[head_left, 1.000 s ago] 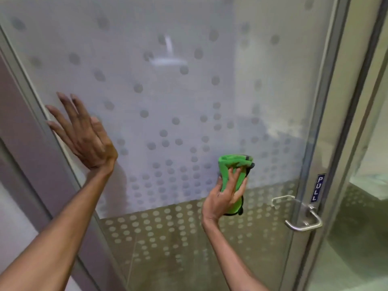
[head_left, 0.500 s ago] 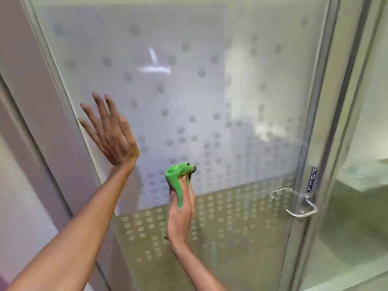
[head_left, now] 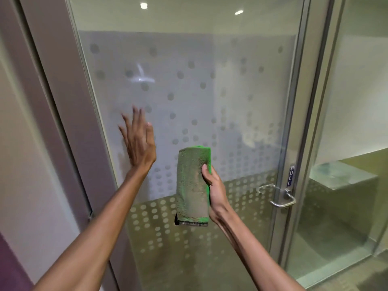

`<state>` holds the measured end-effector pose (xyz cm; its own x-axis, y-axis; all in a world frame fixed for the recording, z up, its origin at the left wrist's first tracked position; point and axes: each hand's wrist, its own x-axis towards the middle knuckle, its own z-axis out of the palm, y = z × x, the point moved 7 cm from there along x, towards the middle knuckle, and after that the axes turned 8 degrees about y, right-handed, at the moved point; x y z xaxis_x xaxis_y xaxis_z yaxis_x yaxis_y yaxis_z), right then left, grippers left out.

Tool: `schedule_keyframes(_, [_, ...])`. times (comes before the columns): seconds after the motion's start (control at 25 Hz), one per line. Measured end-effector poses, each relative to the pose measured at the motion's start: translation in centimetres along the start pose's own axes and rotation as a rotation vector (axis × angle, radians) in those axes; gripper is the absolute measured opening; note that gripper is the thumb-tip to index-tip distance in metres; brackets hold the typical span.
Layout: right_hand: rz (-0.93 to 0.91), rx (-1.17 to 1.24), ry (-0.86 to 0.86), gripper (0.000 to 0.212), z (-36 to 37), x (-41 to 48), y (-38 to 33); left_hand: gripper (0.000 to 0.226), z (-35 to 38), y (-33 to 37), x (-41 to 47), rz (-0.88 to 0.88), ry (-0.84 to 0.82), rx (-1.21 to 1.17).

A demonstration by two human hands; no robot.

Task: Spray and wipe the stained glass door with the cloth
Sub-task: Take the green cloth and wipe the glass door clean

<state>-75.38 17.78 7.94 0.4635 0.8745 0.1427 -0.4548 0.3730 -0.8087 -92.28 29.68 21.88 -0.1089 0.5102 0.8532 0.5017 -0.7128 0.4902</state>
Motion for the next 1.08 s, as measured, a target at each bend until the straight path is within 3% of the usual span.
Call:
schedule_keyframes(0.12, [0.024, -0.067, -0.022, 0.027, -1.2, -0.9, -2.1, 0.055, 1.9, 2.8, -2.7, -0.019, -0.243, -0.139])
schedule_keyframes(0.28, [0.073, -0.178, -0.017, 0.026, -4.4, -2.0, -5.4, 0.046, 5.0, 7.6, -5.6, -0.169, -0.648, -0.455])
schedule_keyframes(0.44, [0.090, -0.241, -0.017, 0.024, -8.5, -3.0, -8.9, 0.052, 8.3, 12.7, -9.2, -0.105, -1.006, -0.487])
schedule_keyframes(0.6, [0.094, -0.269, 0.034, 0.027, -13.4, -4.2, -13.1, 0.040, 11.8, 16.6, -12.0, -0.147, -1.122, -0.613])
schedule_keyframes(0.72, [0.115, -0.277, 0.048, 0.027, -17.7, -5.0, -16.2, 0.043, 15.2, 20.0, -14.5, -0.145, -1.238, -0.651])
schedule_keyframes(0.8, [0.151, -0.259, 0.051, 0.030, -21.2, -5.4, -18.0, 0.031, 17.6, 22.9, -16.2, -0.118, -1.268, -0.657])
schedule_keyframes(0.96, [0.222, -0.170, 0.017, 0.045, -27.7, -6.0, -21.5, 0.033, 22.2, 28.1, -18.1, -0.175, -1.172, -0.714])
schedule_keyframes(1.08, [0.145, -0.091, 0.023, 0.058, -33.3, -6.4, -25.2, 0.044, 25.7, 31.4, -17.9, -0.289, -1.025, -0.780])
